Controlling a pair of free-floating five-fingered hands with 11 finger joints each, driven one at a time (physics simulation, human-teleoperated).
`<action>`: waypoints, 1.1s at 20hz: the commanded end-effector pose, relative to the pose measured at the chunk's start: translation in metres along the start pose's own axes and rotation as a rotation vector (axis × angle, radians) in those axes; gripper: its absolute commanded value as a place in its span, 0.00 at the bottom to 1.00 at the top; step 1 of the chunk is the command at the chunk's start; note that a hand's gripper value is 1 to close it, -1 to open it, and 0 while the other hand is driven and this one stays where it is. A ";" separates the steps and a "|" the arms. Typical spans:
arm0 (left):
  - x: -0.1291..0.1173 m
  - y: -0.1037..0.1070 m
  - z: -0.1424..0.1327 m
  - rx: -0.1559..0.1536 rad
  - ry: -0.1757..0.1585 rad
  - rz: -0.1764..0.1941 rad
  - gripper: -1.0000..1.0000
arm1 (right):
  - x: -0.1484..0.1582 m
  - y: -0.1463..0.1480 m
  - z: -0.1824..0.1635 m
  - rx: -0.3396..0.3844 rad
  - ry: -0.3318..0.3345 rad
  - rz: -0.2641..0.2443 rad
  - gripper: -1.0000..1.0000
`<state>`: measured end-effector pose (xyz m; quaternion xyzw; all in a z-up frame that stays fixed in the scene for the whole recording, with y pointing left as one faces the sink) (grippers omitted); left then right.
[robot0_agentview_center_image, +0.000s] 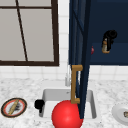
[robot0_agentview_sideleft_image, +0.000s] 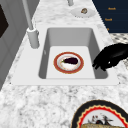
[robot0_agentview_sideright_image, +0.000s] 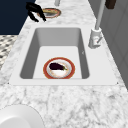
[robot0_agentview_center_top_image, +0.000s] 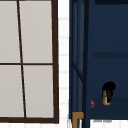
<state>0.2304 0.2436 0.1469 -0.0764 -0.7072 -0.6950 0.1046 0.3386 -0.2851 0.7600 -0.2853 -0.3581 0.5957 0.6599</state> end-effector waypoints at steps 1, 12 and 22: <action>0.000 0.000 0.000 0.000 0.000 0.000 0.50 | -0.003 -0.002 -0.037 -0.021 -0.004 -0.001 1.00; 0.000 0.000 0.000 0.000 0.000 0.000 0.50 | -0.032 0.016 -0.161 -0.015 -0.018 0.010 1.00; 0.000 0.000 0.000 0.000 0.000 0.000 0.50 | -0.070 -0.012 -0.203 -0.113 -0.017 0.007 1.00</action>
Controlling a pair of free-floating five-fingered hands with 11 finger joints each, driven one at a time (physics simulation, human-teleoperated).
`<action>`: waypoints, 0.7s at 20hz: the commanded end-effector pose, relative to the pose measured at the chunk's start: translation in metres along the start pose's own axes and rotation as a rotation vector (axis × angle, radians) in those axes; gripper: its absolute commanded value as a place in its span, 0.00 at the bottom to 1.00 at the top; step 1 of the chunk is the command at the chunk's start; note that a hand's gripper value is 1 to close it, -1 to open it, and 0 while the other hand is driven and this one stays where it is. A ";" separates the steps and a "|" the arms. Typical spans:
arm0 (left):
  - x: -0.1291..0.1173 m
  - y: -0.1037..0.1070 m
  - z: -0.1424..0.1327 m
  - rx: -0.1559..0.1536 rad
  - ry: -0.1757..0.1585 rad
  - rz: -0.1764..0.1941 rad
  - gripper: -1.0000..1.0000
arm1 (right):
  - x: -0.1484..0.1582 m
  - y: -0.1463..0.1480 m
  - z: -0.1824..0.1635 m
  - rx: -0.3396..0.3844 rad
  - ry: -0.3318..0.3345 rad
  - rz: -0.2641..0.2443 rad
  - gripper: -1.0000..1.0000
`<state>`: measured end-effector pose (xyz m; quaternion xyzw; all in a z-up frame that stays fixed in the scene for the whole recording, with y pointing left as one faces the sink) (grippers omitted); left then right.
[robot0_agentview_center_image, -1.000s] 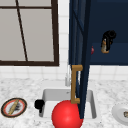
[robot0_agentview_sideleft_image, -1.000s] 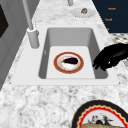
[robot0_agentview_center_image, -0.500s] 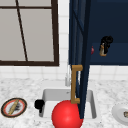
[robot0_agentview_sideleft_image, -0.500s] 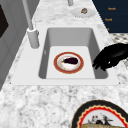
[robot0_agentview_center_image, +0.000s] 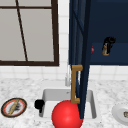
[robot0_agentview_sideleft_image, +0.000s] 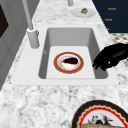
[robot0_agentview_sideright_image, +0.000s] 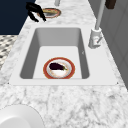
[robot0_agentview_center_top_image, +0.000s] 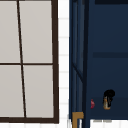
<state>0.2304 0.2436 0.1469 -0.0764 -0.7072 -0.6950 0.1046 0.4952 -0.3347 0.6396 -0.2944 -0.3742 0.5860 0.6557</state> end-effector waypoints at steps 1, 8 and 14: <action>0.000 0.000 0.000 0.000 0.000 0.000 0.50 | -0.010 -0.005 -0.010 -0.056 0.001 0.033 1.00; 0.000 0.000 0.000 0.000 0.000 0.000 0.50 | -0.015 0.027 -0.033 -0.066 0.075 0.070 1.00; 0.000 0.000 0.000 0.000 0.000 0.000 0.50 | -0.011 0.028 -0.036 -0.044 0.097 0.039 1.00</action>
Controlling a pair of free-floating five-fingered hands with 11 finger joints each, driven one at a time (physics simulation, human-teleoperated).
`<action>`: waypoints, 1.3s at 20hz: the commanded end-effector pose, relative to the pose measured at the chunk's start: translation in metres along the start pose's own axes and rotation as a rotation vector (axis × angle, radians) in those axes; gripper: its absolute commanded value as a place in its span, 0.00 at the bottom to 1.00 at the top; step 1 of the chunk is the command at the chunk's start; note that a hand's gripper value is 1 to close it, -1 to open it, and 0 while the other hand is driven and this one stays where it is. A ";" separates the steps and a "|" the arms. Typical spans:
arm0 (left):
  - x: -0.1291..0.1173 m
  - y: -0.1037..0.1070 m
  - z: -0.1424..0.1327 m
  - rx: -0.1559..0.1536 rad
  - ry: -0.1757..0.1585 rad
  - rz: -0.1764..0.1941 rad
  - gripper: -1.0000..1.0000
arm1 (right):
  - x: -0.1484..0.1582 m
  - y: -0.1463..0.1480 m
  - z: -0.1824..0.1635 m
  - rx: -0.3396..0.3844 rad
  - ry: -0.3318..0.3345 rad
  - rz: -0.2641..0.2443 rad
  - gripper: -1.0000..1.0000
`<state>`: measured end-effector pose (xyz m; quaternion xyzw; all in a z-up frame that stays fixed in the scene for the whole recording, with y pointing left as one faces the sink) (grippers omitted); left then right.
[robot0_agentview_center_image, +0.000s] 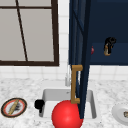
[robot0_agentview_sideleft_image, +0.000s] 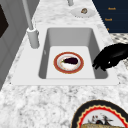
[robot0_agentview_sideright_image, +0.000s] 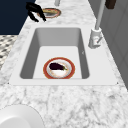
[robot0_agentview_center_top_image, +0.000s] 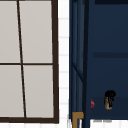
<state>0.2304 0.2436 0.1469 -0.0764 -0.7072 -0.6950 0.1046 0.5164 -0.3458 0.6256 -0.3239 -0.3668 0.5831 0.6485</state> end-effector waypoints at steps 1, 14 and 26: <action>0.000 0.000 0.000 0.000 0.000 0.000 0.50 | 0.005 0.017 0.000 -0.033 0.029 0.037 1.00; 0.000 0.000 0.000 0.000 0.000 0.000 0.50 | 0.006 -0.052 0.023 0.050 0.014 0.008 0.00; 0.000 0.000 0.000 0.000 0.000 0.000 0.50 | 0.043 -0.085 0.040 0.057 -0.013 0.049 0.00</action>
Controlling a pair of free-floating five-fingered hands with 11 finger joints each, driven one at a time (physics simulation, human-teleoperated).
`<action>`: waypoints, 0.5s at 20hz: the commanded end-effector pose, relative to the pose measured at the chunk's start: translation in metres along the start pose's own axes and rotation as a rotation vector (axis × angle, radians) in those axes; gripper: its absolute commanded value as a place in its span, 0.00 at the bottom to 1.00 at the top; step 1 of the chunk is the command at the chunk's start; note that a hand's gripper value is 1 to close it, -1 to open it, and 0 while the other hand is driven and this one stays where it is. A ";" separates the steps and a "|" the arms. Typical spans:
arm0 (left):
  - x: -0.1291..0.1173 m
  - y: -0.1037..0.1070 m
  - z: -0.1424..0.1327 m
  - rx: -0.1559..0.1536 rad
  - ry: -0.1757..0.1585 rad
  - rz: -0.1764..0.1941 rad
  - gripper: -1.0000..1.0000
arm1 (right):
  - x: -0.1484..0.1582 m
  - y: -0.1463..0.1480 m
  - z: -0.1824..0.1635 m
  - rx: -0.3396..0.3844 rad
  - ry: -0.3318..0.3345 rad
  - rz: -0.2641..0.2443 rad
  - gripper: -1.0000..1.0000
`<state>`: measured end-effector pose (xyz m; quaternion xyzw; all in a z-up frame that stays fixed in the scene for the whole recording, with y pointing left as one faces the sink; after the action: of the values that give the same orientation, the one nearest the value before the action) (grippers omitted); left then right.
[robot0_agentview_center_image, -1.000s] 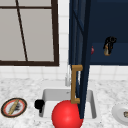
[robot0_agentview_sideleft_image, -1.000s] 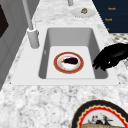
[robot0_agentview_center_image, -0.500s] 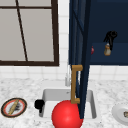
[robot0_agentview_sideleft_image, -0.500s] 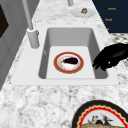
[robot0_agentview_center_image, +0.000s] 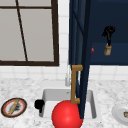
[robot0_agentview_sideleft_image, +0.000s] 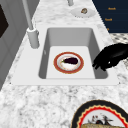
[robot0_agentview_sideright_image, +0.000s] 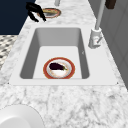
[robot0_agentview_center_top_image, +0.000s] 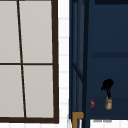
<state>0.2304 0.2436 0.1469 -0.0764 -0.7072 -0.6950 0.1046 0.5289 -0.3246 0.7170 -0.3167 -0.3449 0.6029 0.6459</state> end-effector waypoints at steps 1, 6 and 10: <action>0.000 0.000 0.000 0.000 0.000 0.000 0.50 | 0.016 -0.004 0.004 0.011 -0.019 0.014 0.00; 0.000 0.000 0.000 0.000 0.000 0.000 0.50 | 0.040 -0.008 0.006 0.023 -0.015 0.012 0.00; 0.000 0.000 0.000 0.000 0.000 0.000 0.50 | 0.063 -0.002 0.011 0.033 -0.041 0.042 0.00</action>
<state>0.2304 0.2436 0.1469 -0.0764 -0.7072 -0.6950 0.1046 0.5282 -0.2794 0.7286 -0.3168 -0.3423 0.6057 0.6447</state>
